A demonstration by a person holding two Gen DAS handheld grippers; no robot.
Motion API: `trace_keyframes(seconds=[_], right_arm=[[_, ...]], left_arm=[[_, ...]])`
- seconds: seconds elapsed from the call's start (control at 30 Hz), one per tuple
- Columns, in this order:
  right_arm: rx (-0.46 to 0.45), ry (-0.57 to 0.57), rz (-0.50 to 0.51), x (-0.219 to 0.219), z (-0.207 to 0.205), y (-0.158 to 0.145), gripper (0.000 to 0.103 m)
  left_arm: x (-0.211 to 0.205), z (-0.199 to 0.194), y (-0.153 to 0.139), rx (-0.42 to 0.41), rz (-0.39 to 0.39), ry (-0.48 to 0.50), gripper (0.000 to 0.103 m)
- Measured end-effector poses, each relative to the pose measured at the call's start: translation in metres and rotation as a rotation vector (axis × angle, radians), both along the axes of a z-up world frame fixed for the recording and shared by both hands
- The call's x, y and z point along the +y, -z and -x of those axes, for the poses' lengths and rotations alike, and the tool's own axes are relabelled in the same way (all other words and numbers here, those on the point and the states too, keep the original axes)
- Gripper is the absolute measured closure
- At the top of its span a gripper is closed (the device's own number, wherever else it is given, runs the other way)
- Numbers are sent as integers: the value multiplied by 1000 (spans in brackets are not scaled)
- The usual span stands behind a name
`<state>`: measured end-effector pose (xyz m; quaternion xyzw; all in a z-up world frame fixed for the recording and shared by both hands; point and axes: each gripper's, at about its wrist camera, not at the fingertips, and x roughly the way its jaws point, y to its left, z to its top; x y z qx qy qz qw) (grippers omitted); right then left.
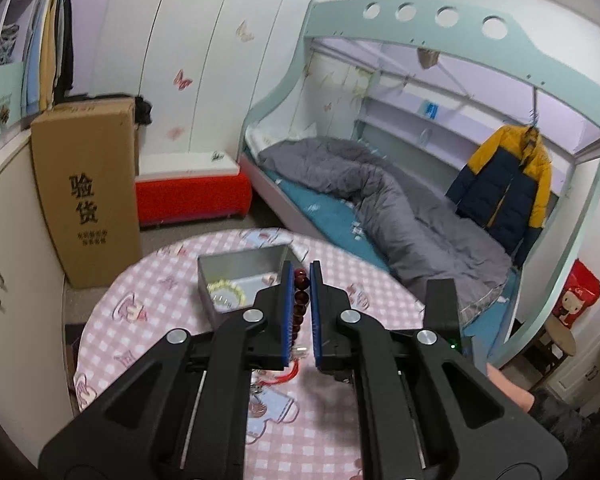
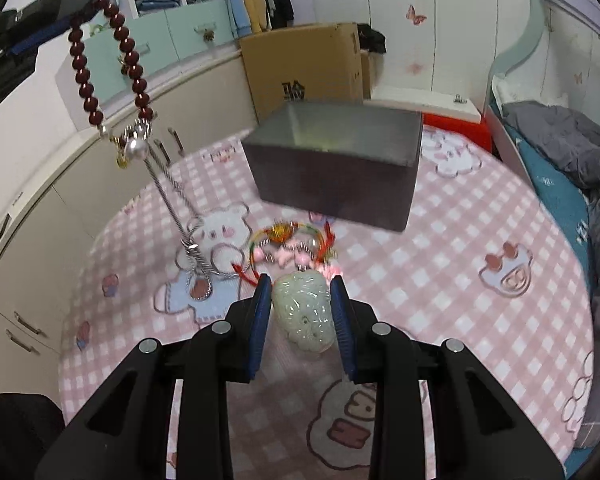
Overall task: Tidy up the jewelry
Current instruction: 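Carry the red bead bracelet and jade pendant over the grey box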
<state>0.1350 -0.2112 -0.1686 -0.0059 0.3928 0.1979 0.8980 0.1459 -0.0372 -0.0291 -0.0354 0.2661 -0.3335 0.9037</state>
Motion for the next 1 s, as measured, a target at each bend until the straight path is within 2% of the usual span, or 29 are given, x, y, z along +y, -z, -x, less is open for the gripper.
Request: trace_keyframes(seconds=[0.13, 0.23, 0.27, 0.3, 0.33, 0.5, 0.6, 0.73, 0.83, 1.0], right_arm=[[15, -2, 16, 2, -6, 5, 75], [103, -30, 46, 8, -11, 26, 74], [107, -26, 67, 11, -10, 28, 72], [99, -26, 64, 12, -9, 27, 64], [75, -41, 25, 13, -6, 21, 62], [-84, -124, -99, 24, 4, -32, 62], [-121, -158, -117, 29, 2, -49, 62], [-120, -210, -83, 41, -2, -54, 64], [-112, -233, -76, 48, -3, -52, 75], [-61, -211, -67, 49, -6, -34, 75]], left_arm=[[-1, -1, -7, -15, 14, 3, 96], [-1, -5, -3, -1, 17, 6, 95], [-2, -6, -1, 5, 14, 9, 95], [-3, -7, 2, 13, 11, 10, 95], [-3, -7, 5, 22, 8, 12, 95], [-4, -8, 15, 49, -3, 22, 96], [-5, -8, 19, 59, -9, 26, 96], [-4, -7, 24, 74, -8, 29, 96], [-3, -7, 27, 82, -3, 29, 96], [1, -6, 28, 88, 4, 21, 96]])
